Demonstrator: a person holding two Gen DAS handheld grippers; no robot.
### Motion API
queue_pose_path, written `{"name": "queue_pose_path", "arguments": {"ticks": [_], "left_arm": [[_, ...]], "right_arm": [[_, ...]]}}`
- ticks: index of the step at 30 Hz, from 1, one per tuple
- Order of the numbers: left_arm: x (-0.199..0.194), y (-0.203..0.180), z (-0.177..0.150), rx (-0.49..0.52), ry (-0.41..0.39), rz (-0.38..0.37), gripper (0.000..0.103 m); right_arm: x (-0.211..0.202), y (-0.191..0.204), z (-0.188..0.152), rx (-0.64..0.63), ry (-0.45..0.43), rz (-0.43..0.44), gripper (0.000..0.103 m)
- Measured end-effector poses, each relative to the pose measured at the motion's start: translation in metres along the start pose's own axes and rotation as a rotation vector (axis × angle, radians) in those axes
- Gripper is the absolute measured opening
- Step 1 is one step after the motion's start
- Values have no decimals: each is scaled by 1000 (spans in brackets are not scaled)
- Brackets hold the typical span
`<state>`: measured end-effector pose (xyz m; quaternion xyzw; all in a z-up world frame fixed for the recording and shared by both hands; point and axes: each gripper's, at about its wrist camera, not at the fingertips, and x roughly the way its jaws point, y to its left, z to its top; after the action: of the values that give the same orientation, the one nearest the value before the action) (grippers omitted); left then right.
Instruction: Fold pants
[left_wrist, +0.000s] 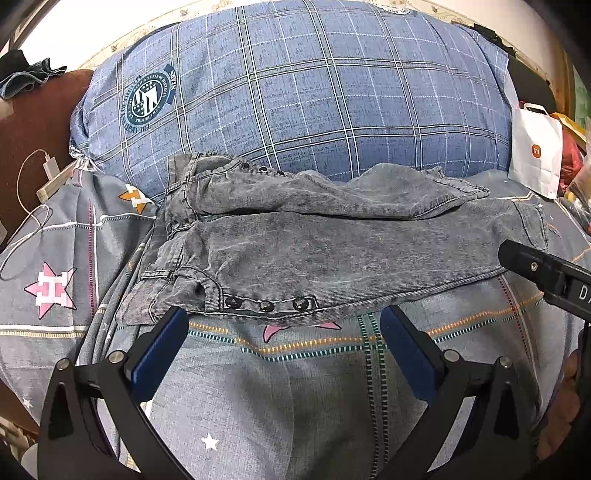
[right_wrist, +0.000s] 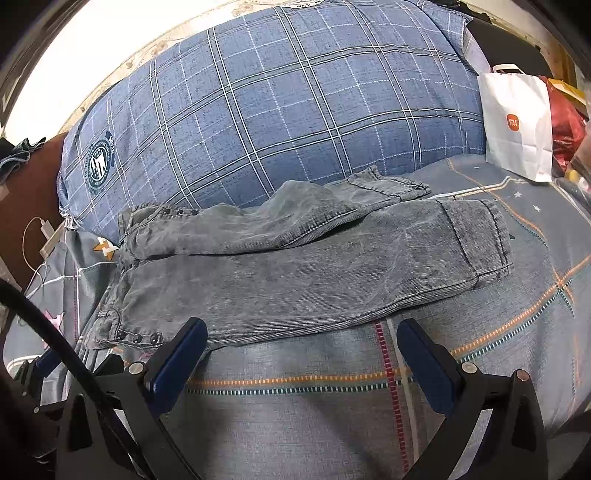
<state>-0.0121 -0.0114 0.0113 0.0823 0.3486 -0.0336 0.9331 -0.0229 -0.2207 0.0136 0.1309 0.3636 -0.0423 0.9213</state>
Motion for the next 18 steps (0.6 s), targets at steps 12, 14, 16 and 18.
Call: {"name": "queue_pose_path", "arguments": {"ticks": [12, 14, 16, 18], "left_arm": [[2, 3, -1, -7, 8, 1, 103], [2, 3, -1, -7, 10, 0, 103], [2, 3, -2, -5, 11, 1, 103], [3, 3, -2, -5, 12, 1, 103]], "right_arm": [[-3, 2, 1, -20, -15, -16, 102], [-3, 2, 1, -21, -15, -16, 102], [-4, 2, 1, -21, -16, -16, 102], [-4, 2, 1, -20, -15, -15, 102]]}}
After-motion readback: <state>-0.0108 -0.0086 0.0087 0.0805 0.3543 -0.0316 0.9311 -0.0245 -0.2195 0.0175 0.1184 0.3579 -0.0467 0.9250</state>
